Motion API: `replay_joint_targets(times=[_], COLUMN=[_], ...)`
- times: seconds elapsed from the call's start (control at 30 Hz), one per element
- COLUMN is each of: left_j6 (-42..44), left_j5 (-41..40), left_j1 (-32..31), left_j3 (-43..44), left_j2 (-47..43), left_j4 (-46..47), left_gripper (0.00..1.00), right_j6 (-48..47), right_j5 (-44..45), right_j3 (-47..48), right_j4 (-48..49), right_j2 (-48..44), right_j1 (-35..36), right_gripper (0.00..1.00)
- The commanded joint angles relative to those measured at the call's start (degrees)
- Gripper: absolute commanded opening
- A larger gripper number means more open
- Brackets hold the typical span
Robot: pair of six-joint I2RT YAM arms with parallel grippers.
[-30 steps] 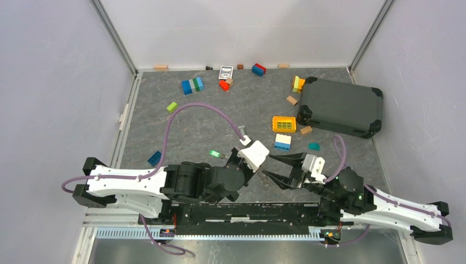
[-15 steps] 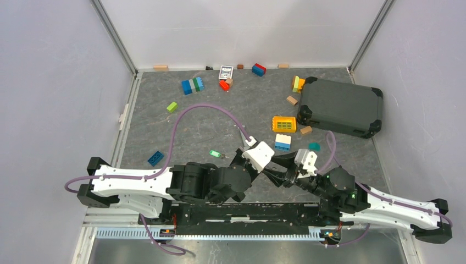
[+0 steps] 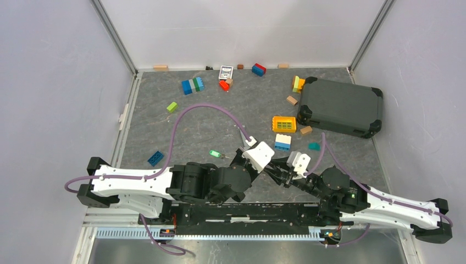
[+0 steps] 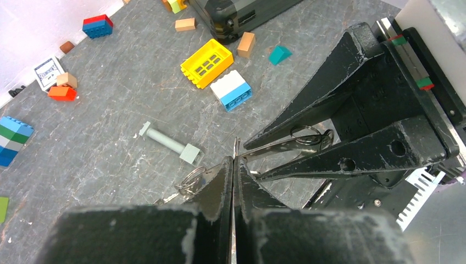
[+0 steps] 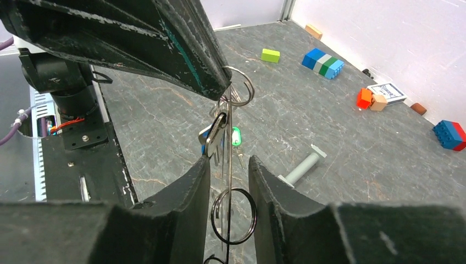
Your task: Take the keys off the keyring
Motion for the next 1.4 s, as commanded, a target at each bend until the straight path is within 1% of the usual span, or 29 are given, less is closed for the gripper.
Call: replay_joint_targets(times=[0.0,0.33,0.47,0.6,0.67,0.77,0.9,0.97,1.07,1.17,1.23,1.37], left_j6=[-2.62,-2.80,-2.71,-2.11,-1.30,0.97,6.01,8.45,10.39,11.67,12.36,12.68], left_j5=[-0.46,0.19,-0.10,0.11,1.29,5.54,13.25,17.53,21.81,23.32,24.12,25.32], left_j1=[0.35,0.33,0.33,0.32,0.36,0.35,0.34,0.35,0.36,0.37,0.36,0.32], left_j3=[2.33,2.14,1.83,1.70,1.33,-0.04,-3.36,-5.82,-8.13,-9.75,-10.55,-11.74], left_j2=[-1.17,-1.41,-1.39,-1.16,-1.24,-1.98,-4.51,-6.11,-8.37,-10.11,-11.01,-12.43], left_j4=[1.86,2.21,2.38,2.56,2.93,4.64,8.61,10.92,12.91,14.13,14.71,15.69], left_gripper=[0.02,0.02,0.02,0.02,0.02,0.02,0.02,0.02,0.02,0.02,0.02,0.02], right_j6=[-1.18,-2.97,-3.91,-5.12,-5.34,-7.02,-8.89,-9.53,-10.52,-11.19,-11.49,-12.12], right_j5=[1.87,0.60,-2.71,-5.84,-7.80,-12.07,-16.30,-16.58,-16.39,-17.52,-19.89,-26.46], right_j3=[2.92,2.45,2.43,2.69,3.08,4.29,6.83,8.05,10.20,12.09,13.08,14.27], right_j4=[0.11,1.77,2.30,2.29,2.60,2.46,0.95,0.08,-4.29,-8.19,-10.05,-12.61], right_j2=[-0.56,-1.93,-3.33,-5.16,-6.05,-7.12,-8.40,-8.81,-8.40,-6.91,-5.65,-2.57], right_j1=[-0.03,-0.03,-0.03,-0.03,-0.04,-0.03,-0.03,-0.03,-0.03,-0.03,-0.03,-0.03], right_gripper=[0.35,0.39,0.47,0.51,0.51,0.49,0.51,0.51,0.46,0.39,0.38,0.39])
